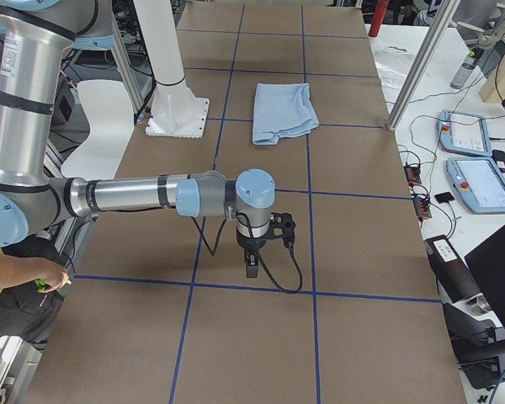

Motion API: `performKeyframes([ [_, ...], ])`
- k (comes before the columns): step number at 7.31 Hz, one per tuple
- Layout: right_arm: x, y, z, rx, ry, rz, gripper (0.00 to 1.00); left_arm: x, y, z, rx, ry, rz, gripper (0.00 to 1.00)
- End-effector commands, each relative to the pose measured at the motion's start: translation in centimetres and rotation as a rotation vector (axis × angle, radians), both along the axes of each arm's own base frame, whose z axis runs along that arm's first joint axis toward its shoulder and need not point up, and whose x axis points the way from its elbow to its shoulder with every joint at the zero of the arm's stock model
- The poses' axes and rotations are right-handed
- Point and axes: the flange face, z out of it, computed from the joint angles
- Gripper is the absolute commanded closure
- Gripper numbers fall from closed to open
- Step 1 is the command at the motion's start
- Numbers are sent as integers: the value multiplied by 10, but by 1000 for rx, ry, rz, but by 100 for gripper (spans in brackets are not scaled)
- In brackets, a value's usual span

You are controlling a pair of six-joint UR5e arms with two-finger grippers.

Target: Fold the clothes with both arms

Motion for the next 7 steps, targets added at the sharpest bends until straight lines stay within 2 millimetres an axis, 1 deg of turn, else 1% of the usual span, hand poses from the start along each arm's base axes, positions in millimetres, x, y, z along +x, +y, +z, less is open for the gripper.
performKeyframes([
  [1, 0, 0, 1, -1, 0, 0, 0, 3, -11, -3, -47, -4, 12, 0],
  [4, 0, 0, 4, -7, 0, 0, 0, 1, -12, -1, -45, -27, 4, 0],
  [7, -1, -2, 8, -15, 1, 1, 0, -3, -11, 10, -64, -71, -4, 0],
])
